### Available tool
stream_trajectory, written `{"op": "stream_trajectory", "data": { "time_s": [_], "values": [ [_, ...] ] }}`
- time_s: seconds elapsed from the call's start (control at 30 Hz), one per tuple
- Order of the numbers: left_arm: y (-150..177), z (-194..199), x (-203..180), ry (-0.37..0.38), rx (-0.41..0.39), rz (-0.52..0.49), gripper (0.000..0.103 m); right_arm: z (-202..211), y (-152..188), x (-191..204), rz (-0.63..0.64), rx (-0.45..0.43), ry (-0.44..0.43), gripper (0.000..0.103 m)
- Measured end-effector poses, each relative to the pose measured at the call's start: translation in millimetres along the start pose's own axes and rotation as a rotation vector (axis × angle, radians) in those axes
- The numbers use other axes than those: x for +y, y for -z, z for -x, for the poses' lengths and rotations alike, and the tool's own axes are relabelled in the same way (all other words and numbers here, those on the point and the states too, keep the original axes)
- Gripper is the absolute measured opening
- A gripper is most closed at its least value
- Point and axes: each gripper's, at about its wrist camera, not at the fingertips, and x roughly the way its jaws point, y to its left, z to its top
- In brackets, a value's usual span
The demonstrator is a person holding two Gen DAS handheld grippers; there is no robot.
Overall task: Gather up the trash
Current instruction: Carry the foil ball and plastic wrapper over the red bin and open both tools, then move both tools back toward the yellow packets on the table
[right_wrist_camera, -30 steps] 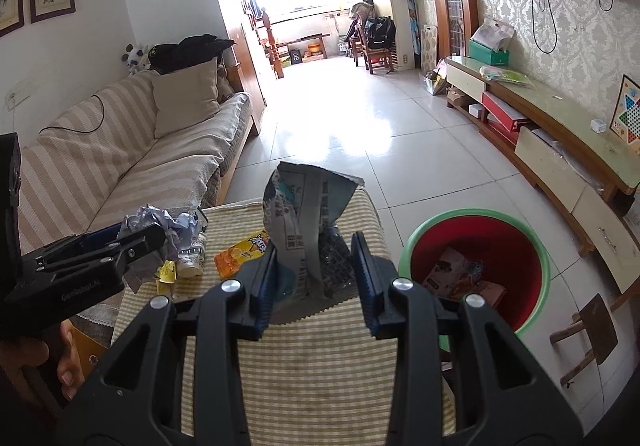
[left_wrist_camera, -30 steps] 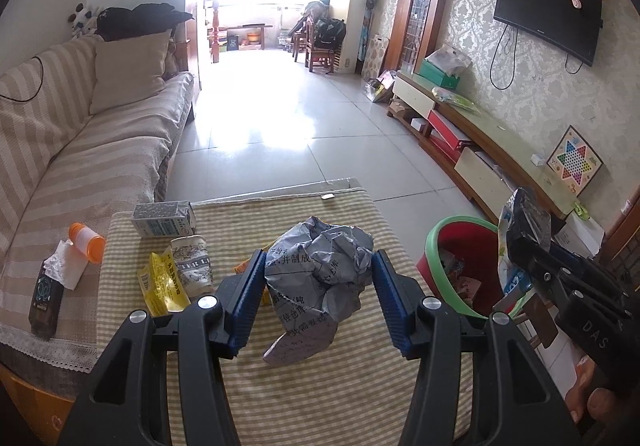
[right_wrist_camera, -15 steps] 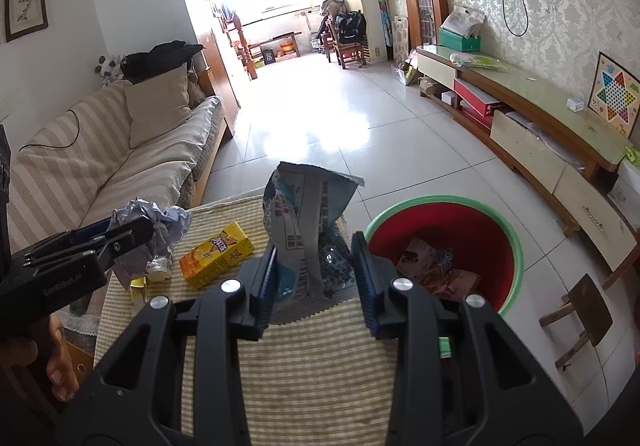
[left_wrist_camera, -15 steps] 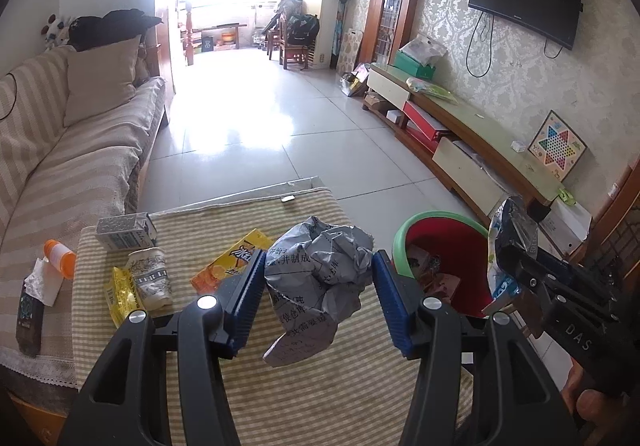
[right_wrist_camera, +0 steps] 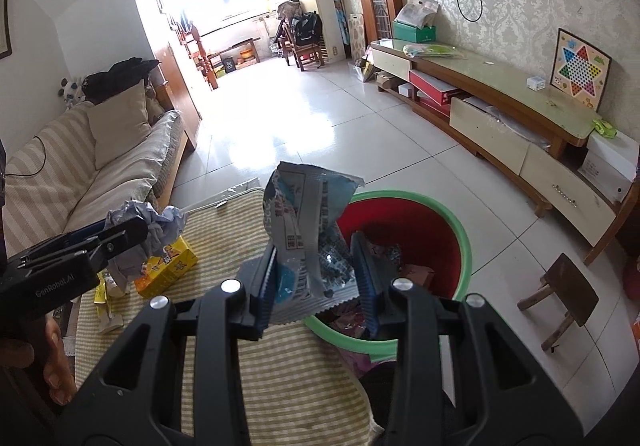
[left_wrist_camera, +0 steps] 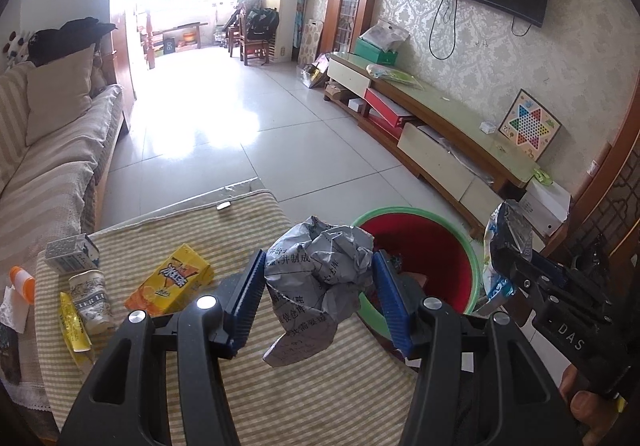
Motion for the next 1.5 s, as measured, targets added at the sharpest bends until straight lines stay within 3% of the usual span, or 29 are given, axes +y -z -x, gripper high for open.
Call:
{"op": "stream_trajectory", "data": {
  "time_s": [0.63,1.0,1.03,1.1,1.13,1.17,1.2,1.37,1.5],
  "values": [
    [0.0,-89.9,-65.5,0.129,0.139,0.01,0.052,-30.4,-4.9,-80.2,-0.09,0.026,0.051,0.034],
    [-10.6,-105.2,-72.3,0.132,0.14,0.022,0.052,-44.3,-3.1,-91.6,-0.114,0.044,0.045,0.034],
    [-11.4,-106.0,-72.9,0.134,0.144,0.022,0.053,-45.8,-3.7,-91.9,-0.114,0.044,0.046,0.034],
    [-10.5,-107.8,-72.8,0.161,0.157,0.028,0.067,-48.8,-3.1,-93.2,-0.122,0.045,0.042,0.034],
    [-9.7,-108.1,-72.9,0.165,0.163,0.026,0.072,-51.5,-2.8,-93.7,-0.131,0.048,0.039,0.046],
    [-8.6,-107.1,-72.3,0.159,0.159,0.024,0.079,-54.1,-1.8,-94.9,-0.143,0.054,0.042,0.065],
    [-7.5,-104.9,-70.5,0.153,0.15,0.023,0.08,-55.7,-1.1,-96.8,-0.155,0.052,0.05,0.068],
    [0.9,-89.0,-44.0,0.123,0.133,0.052,0.08,-55.8,4.5,-89.4,-0.155,0.064,0.061,0.068],
    [12.0,-71.8,7.2,0.017,0.121,0.157,0.085,-55.8,12.9,-80.1,-0.149,0.094,0.054,0.068]
  ]
}}
